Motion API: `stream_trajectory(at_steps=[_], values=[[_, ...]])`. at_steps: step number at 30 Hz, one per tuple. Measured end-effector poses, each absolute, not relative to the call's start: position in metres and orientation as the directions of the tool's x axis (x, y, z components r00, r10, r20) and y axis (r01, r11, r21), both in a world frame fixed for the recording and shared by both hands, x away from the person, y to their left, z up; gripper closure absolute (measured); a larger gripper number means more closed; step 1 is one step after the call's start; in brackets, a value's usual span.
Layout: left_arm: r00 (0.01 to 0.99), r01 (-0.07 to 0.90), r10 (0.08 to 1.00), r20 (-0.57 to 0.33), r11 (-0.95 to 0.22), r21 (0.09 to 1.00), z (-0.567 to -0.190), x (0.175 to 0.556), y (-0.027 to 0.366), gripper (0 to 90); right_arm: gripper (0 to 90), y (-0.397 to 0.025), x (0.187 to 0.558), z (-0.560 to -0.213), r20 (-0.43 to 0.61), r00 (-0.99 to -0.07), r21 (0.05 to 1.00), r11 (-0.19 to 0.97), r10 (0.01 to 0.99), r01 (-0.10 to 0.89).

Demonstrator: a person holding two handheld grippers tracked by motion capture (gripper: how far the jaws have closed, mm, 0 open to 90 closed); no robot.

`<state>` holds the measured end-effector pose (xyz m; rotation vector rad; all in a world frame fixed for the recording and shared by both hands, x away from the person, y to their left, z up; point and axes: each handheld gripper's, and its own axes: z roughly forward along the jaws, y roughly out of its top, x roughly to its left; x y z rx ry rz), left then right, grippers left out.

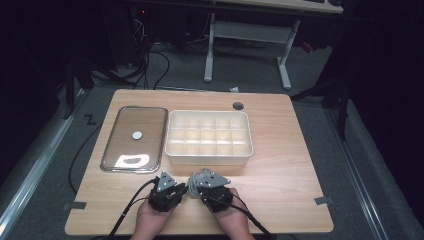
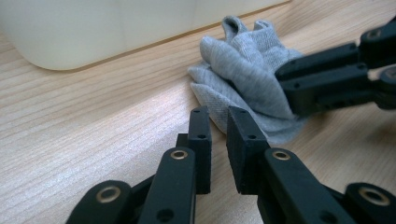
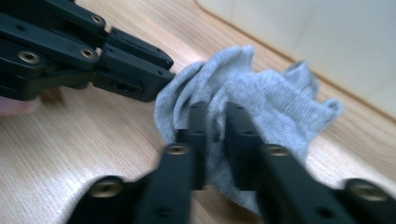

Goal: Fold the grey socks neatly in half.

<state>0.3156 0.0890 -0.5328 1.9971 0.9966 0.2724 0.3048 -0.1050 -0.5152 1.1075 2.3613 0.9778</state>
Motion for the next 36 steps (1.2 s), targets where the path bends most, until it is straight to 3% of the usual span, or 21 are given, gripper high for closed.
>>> stream_trajectory(at_steps=[11, 22, 27, 36], values=[[0.632, 0.538, 0.761, -0.149, -0.292, 0.791, -0.529, 0.322, 0.099, 82.4, 88.8, -0.107, 0.298, -0.485, -0.009, -0.647, 0.778, 0.412, 0.763, 0.474], [0.642, 0.541, 0.759, -0.109, -0.349, 0.765, -0.534, 0.324, 0.093, 84.6, 88.9, -0.087, 0.318, -0.507, 0.016, -0.677, 0.73, 0.454, 0.735, 0.511], [0.655, 0.537, 0.747, -0.11, -0.359, 0.763, -0.534, 0.323, 0.092, 84.6, 88.9, -0.076, 0.309, -0.5, 0.011, -0.719, 0.743, 0.476, 0.695, 0.47], [0.668, 0.533, 0.732, -0.131, -0.348, 0.772, -0.532, 0.318, 0.097, 84.8, 88.9, -0.085, 0.299, -0.523, 0.056, -0.717, 0.73, 0.461, 0.695, 0.504]])
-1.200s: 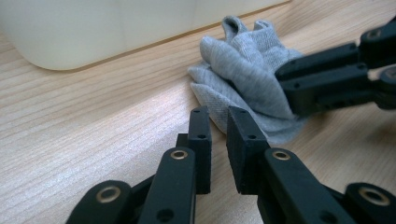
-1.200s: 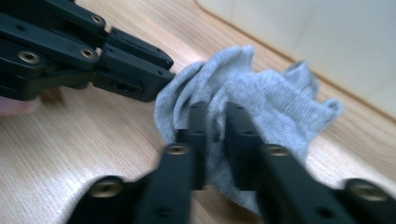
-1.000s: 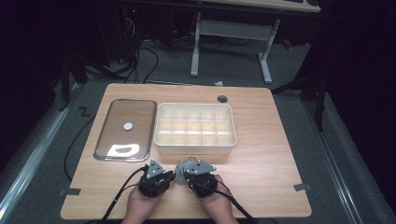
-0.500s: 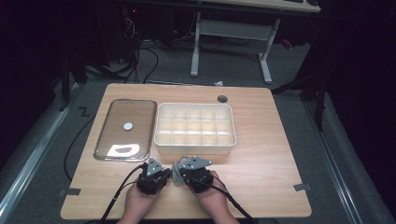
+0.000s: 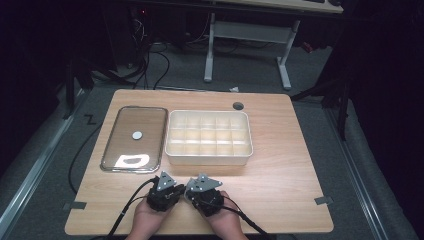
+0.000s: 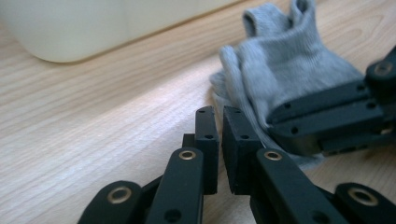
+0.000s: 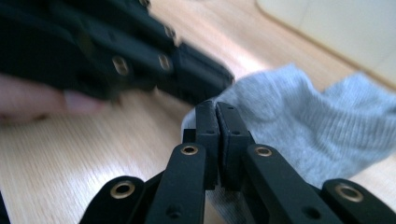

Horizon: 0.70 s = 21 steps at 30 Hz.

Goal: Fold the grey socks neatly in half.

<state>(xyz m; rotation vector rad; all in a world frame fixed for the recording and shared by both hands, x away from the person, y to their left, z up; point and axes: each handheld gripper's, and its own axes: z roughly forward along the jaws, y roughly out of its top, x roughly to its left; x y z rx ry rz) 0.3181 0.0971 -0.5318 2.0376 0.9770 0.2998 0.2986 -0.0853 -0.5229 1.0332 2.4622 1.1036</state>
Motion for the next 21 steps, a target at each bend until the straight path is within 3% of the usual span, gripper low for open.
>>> stream_trajectory(at_steps=[6, 11, 16, 18, 21], values=[[0.692, 0.475, 0.709, -0.14, -0.3, 0.828, -0.516, 0.314, 0.1, 85.8, 88.9, -0.085, 0.295, -0.526, 0.054, -0.718, 0.745, 0.45, 0.694, 0.492], [0.739, 0.425, 0.664, -0.116, -0.326, 0.844, -0.51, 0.31, 0.086, 86.8, 88.8, -0.084, 0.294, -0.527, 0.049, -0.718, 0.749, 0.45, 0.694, 0.486], [0.712, 0.478, 0.691, -0.124, -0.348, 0.806, -0.527, 0.324, 0.085, 88.8, 87.9, -0.083, 0.293, -0.527, 0.034, -0.722, 0.752, 0.458, 0.691, 0.473], [0.707, 0.484, 0.696, -0.124, -0.348, 0.803, -0.53, 0.326, 0.086, 89.6, 81.3, -0.084, 0.292, -0.525, 0.04, -0.733, 0.75, 0.464, 0.679, 0.471], [0.706, 0.487, 0.697, -0.127, -0.347, 0.801, -0.531, 0.327, 0.087, 89.7, 79.5, -0.094, 0.284, -0.507, 0.033, -0.731, 0.795, 0.425, 0.682, 0.433]])
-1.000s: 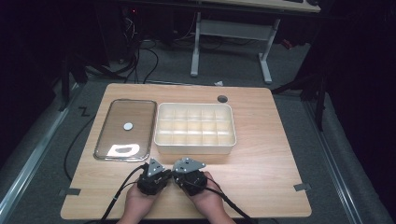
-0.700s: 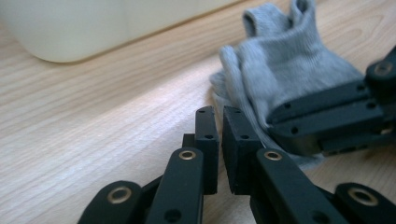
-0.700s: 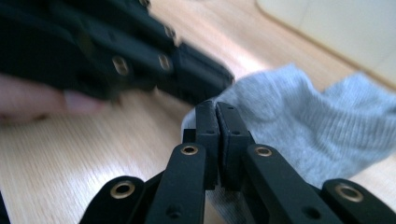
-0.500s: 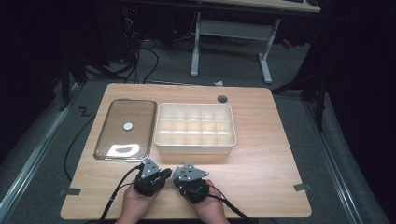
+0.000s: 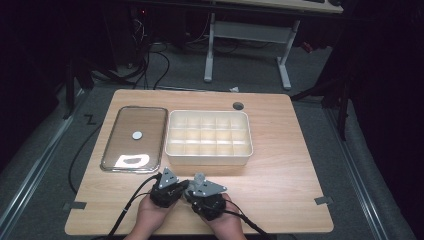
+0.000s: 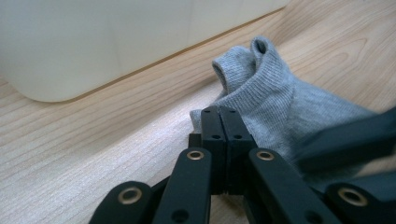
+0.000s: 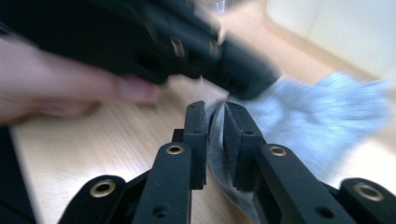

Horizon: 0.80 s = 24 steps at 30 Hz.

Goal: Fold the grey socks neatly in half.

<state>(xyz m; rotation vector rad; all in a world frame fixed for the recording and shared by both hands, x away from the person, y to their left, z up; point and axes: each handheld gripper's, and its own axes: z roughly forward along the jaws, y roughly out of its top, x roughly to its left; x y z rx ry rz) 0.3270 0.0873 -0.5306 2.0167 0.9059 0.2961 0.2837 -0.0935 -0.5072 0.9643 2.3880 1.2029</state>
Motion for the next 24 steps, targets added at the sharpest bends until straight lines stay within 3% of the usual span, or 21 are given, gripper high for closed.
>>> stream_trajectory(at_steps=[3, 5, 9, 19, 24], values=[[0.703, 0.489, 0.699, -0.131, -0.341, 0.803, -0.531, 0.327, 0.087, 89.7, 78.8, -0.115, 0.287, -0.495, -0.012, -0.682, 0.805, 0.412, 0.731, 0.427], [0.703, 0.488, 0.699, -0.13, -0.342, 0.803, -0.531, 0.328, 0.087, 89.6, 77.2, -0.122, 0.294, -0.504, 0.022, -0.673, 0.782, 0.407, 0.74, 0.473], [0.698, 0.488, 0.706, -0.119, -0.348, 0.801, -0.531, 0.328, 0.088, 89.5, 75.4, -0.118, 0.297, -0.525, 0.008, -0.682, 0.756, 0.442, 0.731, 0.483], [0.708, 0.427, 0.696, -0.12, -0.287, 0.858, -0.507, 0.31, 0.092, 86.0, 76.7, -0.116, 0.297, -0.527, 0.004, -0.68, 0.76, 0.44, 0.733, 0.479], [0.73, 0.429, 0.68, -0.069, -0.377, 0.821, -0.522, 0.307, 0.077, 85.4, 76.9, -0.115, 0.296, -0.527, -0.002, -0.677, 0.759, 0.442, 0.736, 0.478]])
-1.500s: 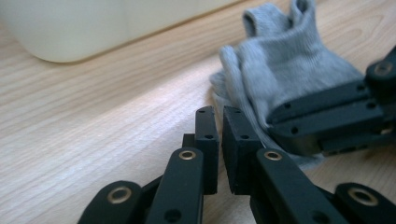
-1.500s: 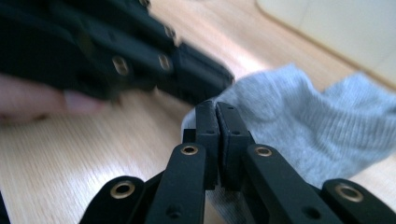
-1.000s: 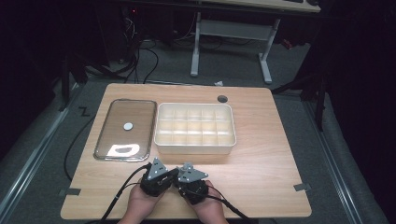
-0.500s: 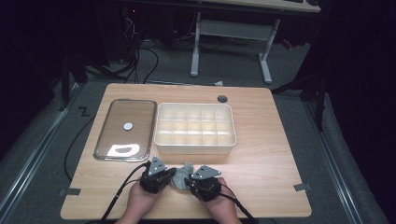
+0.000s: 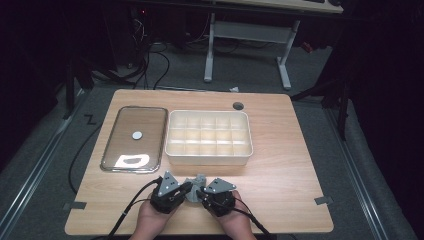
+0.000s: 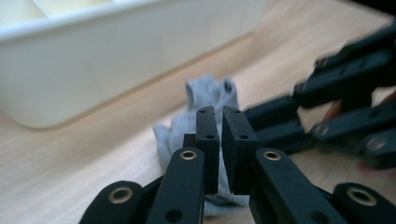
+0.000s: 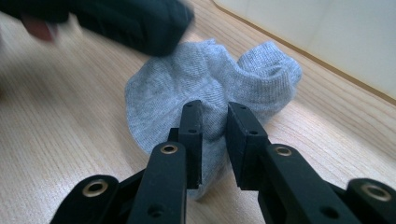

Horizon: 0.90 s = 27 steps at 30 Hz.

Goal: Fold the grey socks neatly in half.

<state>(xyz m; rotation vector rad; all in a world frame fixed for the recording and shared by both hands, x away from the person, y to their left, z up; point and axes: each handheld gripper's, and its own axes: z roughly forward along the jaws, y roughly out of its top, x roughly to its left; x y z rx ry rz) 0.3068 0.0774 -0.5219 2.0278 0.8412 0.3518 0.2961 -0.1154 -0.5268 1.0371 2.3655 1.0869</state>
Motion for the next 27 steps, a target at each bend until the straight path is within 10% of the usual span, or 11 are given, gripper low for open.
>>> stream_trajectory(at_steps=[14, 21, 27], values=[[0.73, 0.436, 0.681, -0.057, -0.401, 0.806, -0.532, 0.309, 0.082, 87.0, 75.9, -0.104, 0.296, -0.524, -0.03, -0.675, 0.751, 0.462, 0.737, 0.471], [0.726, 0.433, 0.686, -0.048, -0.402, 0.807, -0.532, 0.308, 0.081, 87.0, 51.2, -0.121, 0.295, -0.514, 0.061, -0.585, 0.781, 0.326, 0.809, 0.532], [0.725, 0.429, 0.687, -0.039, -0.406, 0.807, -0.532, 0.307, 0.081, 86.9, 49.4, -0.123, 0.305, -0.527, 0.163, -0.546, 0.731, 0.271, 0.822, 0.626]])
